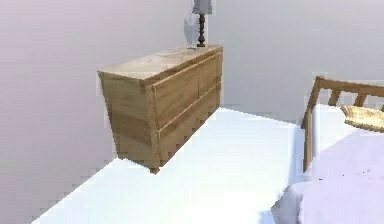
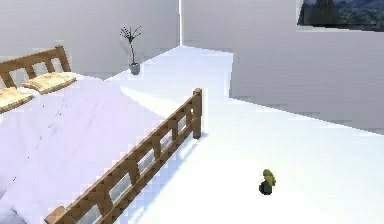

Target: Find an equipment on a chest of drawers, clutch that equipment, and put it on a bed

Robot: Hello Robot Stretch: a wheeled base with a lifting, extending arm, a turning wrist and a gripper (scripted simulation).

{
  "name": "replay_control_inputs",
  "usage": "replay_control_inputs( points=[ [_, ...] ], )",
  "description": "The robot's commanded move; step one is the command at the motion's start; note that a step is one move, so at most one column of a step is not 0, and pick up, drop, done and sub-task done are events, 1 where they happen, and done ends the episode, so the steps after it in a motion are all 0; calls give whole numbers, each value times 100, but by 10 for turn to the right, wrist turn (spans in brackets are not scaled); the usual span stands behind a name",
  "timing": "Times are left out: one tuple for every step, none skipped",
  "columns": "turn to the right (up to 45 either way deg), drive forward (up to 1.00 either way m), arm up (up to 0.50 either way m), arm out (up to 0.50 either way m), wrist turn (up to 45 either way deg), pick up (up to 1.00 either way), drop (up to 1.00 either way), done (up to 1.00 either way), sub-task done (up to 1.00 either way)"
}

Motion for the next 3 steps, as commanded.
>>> replay_control_inputs(
  points=[
    [0,85,0,0,0,0,0,0,0],
    [270,0,0,0,0,0,0,0,0],
    [0,100,0,0,0,0,0,0,0]
  ],
)
